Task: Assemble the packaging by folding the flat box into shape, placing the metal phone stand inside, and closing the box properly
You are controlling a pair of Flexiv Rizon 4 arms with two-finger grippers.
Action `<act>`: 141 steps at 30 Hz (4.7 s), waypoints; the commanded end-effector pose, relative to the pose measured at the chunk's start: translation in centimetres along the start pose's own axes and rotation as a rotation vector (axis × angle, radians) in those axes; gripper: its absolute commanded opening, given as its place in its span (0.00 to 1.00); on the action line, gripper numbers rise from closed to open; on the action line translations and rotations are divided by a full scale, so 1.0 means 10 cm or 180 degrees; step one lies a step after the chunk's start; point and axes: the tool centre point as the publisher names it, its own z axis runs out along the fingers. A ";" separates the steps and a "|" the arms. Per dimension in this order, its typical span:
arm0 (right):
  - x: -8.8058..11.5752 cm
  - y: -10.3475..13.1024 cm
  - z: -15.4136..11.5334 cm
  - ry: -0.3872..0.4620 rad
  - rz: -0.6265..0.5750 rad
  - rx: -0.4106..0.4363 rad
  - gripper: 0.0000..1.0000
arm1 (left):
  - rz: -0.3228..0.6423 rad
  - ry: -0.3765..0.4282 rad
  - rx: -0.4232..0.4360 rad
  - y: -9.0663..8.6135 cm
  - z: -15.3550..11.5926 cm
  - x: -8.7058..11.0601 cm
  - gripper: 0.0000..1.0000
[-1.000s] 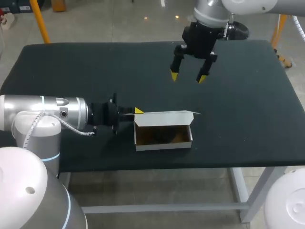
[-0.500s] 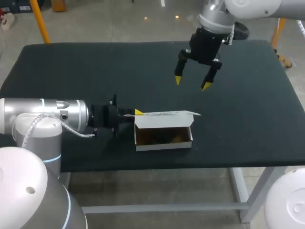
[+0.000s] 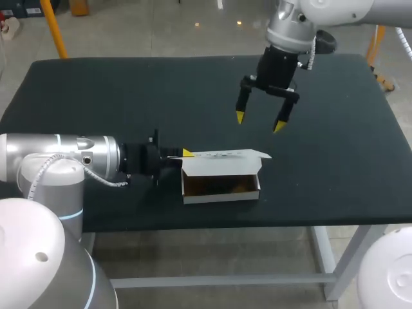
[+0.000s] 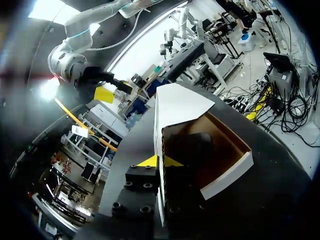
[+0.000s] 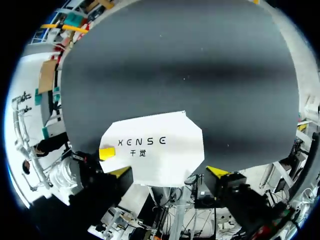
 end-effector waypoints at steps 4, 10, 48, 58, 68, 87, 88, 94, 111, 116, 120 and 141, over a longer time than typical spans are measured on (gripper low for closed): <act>-0.01 0.04 0.11 0.0055 0.0026 0.0277 1.00 | 0.0052 -0.0033 -0.0004 0.00 0.01 0.08 0.00; -0.08 0.01 0.24 0.0020 0.0069 0.0258 0.75 | 0.0097 -0.0063 0.0003 0.01 0.00 0.12 0.00; -0.30 -0.10 0.83 0.0027 -0.0272 0.0499 0.40 | 0.0311 -0.0144 0.0014 0.01 0.04 0.27 0.00; -0.32 -0.15 0.90 0.0011 -0.0305 0.0446 0.40 | 0.0320 -0.0163 0.0001 0.02 0.03 0.28 0.00; -0.35 -0.13 0.92 0.0014 -0.0283 0.0453 0.40 | 0.0322 -0.0212 -0.0029 0.04 0.00 0.28 0.31; -0.37 -0.10 0.94 0.0029 -0.0284 0.0459 0.39 | 0.0351 -0.0285 -0.0246 -0.04 -0.33 0.28 0.39; -0.37 -0.10 0.94 0.0030 -0.0285 0.0458 0.39 | 0.0344 -0.0252 -0.0270 -0.05 -0.37 0.29 0.40; -0.38 -0.10 0.94 0.0044 -0.0287 0.0448 0.39 | 0.0257 0.0078 -0.0445 -0.09 -0.62 0.35 0.52; -0.38 -0.11 0.97 0.0061 -0.0275 0.0398 0.40 | -0.0778 0.1389 -0.1294 -0.12 -0.97 0.10 1.00; -0.37 -0.10 0.99 0.0078 -0.0281 0.0390 0.40 | -0.0778 0.1389 -0.1294 -0.12 -0.97 0.10 1.00; -0.36 -0.09 1.01 0.0078 -0.0279 0.0397 0.40 | -0.0778 0.1389 -0.1294 -0.12 -0.97 0.10 1.00; -0.34 -0.08 1.04 0.0058 -0.0256 0.0389 0.41 | -0.2801 0.1560 -0.2210 -0.11 -0.68 -0.32 1.00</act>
